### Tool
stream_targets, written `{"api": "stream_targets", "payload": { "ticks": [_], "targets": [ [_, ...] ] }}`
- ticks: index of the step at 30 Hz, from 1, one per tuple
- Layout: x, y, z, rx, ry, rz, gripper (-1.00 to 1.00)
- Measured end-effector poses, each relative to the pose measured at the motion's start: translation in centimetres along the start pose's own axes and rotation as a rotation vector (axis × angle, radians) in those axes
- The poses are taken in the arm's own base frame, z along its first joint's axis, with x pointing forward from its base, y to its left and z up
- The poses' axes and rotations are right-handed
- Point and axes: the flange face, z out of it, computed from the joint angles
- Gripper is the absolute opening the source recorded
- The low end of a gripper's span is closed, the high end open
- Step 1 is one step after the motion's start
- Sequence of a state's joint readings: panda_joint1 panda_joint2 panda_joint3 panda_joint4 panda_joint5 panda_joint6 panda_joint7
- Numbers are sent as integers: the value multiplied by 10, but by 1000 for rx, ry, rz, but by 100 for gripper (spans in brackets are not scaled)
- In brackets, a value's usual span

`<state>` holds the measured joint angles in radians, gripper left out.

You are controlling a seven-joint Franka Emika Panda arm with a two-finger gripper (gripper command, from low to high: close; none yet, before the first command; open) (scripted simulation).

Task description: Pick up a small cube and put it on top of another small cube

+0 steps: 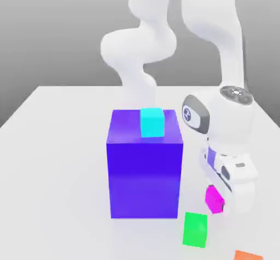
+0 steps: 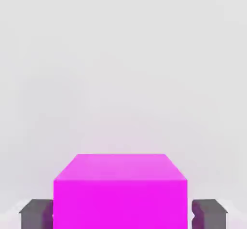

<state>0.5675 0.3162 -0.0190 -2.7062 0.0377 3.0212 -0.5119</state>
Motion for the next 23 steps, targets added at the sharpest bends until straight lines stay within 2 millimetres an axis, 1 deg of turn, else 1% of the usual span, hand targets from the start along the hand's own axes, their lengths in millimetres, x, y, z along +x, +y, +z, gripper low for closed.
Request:
{"api": "stream_targets", "payload": {
  "ticks": [2,3,5,9,10,11,13,14,15,16,19,20,23],
  "targets": [
    [0,0,3,1,0,0,-100],
    [0,0,0,0,0,0,-100],
    [1,1,-16,-3,0,-2,-100],
    [0,0,-54,0,0,0,-100],
    [1,12,-62,1,0,45,-100],
    [0,30,-72,1,0,113,-100],
    [-9,79,-91,2,0,288,-100],
    [-16,106,-102,2,0,384,-100],
    [-17,117,-104,2,0,425,-100],
    [-15,121,-99,2,1,440,-100],
    [-14,124,-69,3,1,453,-100],
    [-14,124,-57,2,1,455,100],
    [-14,124,-57,3,1,455,100]
  ]
}}
